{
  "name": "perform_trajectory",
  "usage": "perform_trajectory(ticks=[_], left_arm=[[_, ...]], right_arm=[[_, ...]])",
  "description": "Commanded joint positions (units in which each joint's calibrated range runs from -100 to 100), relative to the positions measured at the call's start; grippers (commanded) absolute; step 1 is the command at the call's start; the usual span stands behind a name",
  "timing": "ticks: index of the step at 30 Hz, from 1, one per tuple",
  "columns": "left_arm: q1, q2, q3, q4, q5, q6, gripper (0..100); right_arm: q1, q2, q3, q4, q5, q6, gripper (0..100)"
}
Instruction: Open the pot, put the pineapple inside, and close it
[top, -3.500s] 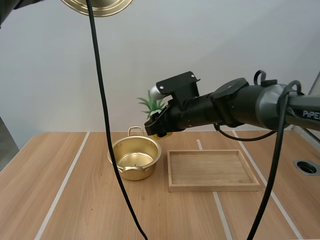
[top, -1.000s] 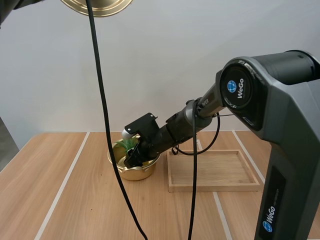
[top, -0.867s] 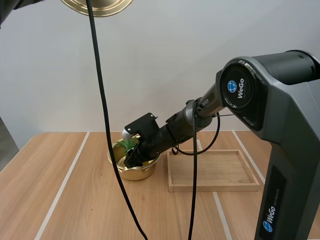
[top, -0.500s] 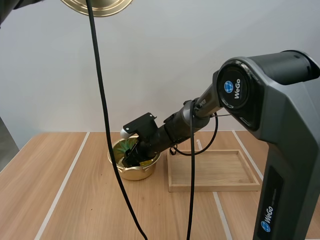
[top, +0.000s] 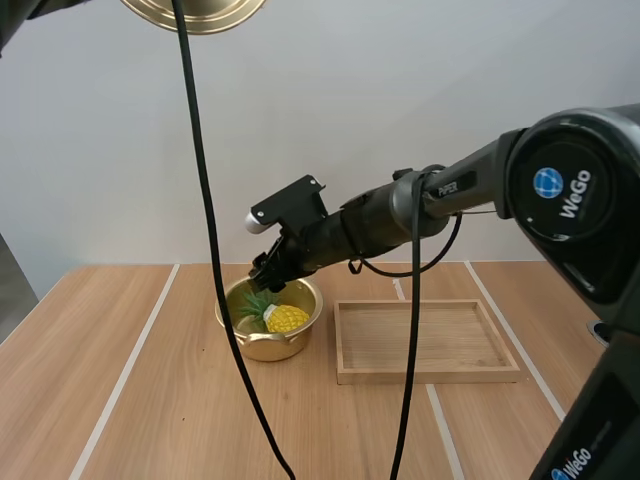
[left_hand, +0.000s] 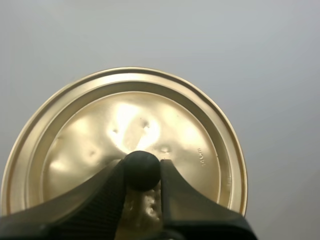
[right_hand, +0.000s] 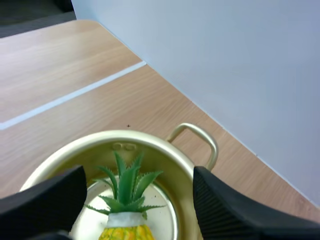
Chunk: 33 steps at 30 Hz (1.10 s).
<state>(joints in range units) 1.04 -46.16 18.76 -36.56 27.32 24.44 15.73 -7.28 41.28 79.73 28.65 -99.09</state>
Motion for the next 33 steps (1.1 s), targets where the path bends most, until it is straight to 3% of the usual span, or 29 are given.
perform_trajectory(ticks=[1, 8, 18, 28, 33], left_arm=[[-0.01, -0.5, -0.6, -0.9, -2.0, -0.3, 0], [-0.01, -0.5, -0.6, -0.9, -2.0, -0.3, 0], [-0.01, -0.5, -0.6, -0.9, -2.0, -0.3, 0], [-0.01, -0.5, -0.6, -0.9, -2.0, -0.3, 0], [-0.01, -0.5, -0.6, -0.9, -2.0, -0.3, 0]], right_arm=[[-0.2, -3.3, -0.3, -0.3, -1.8, 0.1, 100], [-0.2, -9.9, -0.3, -0.4, -11.4, 0.7, 100], [-0.6, -20.2, -0.3, -0.4, -35.2, 0.7, 100], [-8.6, -28.5, -0.3, 2.4, -34.8, 0.6, 100], [-10.3, -34.4, -0.3, 4.3, -31.5, 0.7, 98]])
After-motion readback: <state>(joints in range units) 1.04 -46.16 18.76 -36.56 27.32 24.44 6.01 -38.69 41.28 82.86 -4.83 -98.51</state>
